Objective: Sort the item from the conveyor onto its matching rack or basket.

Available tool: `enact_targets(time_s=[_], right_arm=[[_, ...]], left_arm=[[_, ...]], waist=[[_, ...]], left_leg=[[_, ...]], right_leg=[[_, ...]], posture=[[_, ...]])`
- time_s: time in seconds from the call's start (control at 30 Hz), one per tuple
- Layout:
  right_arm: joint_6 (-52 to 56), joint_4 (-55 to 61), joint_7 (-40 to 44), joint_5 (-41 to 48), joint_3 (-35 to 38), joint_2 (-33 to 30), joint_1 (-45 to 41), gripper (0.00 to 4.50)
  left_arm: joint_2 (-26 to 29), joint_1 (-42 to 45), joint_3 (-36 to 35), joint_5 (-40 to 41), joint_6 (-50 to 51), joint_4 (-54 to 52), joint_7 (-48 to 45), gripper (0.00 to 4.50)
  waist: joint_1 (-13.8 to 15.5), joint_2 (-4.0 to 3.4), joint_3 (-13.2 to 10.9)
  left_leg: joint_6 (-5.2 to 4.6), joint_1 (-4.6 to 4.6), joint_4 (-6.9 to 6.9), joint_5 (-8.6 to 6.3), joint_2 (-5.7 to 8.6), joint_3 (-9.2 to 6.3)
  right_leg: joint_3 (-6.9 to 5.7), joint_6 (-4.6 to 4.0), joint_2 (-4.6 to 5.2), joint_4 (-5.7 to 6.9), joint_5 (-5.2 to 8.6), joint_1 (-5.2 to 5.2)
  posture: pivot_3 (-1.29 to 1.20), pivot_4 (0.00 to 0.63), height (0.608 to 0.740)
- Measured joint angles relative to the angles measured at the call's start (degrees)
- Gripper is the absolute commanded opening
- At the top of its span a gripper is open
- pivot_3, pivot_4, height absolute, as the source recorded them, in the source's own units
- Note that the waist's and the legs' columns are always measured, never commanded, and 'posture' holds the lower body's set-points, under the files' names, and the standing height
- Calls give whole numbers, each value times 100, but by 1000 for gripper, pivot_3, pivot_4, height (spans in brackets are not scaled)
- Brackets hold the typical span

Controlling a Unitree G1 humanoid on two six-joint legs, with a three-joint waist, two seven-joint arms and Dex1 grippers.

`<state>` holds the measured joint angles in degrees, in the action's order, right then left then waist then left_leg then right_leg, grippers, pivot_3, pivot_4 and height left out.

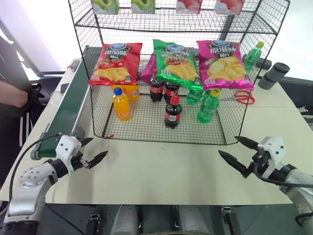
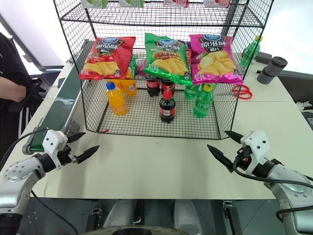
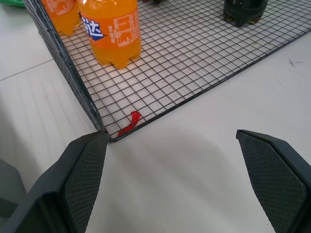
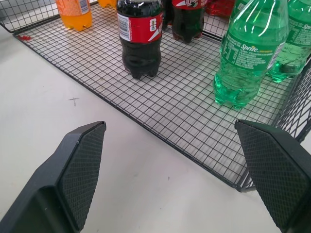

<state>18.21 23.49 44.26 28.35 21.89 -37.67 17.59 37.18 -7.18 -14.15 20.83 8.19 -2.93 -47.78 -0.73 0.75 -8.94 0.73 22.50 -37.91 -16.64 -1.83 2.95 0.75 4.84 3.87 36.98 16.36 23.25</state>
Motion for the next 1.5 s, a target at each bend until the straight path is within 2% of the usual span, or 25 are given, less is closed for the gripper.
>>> enact_targets(time_s=[1.5], right_arm=[[-391, -592, 73, -479, -469, 49, -668, 4425]], left_arm=[[-211, -96, -36, -159, -85, -73, 674, 4500]], waist=[[-7, 0, 0]], left_leg=[[0, 1, 5, 0, 1, 2]], right_leg=[[0, -1, 1, -2, 0, 3]], posture=[[0, 150, 740]])
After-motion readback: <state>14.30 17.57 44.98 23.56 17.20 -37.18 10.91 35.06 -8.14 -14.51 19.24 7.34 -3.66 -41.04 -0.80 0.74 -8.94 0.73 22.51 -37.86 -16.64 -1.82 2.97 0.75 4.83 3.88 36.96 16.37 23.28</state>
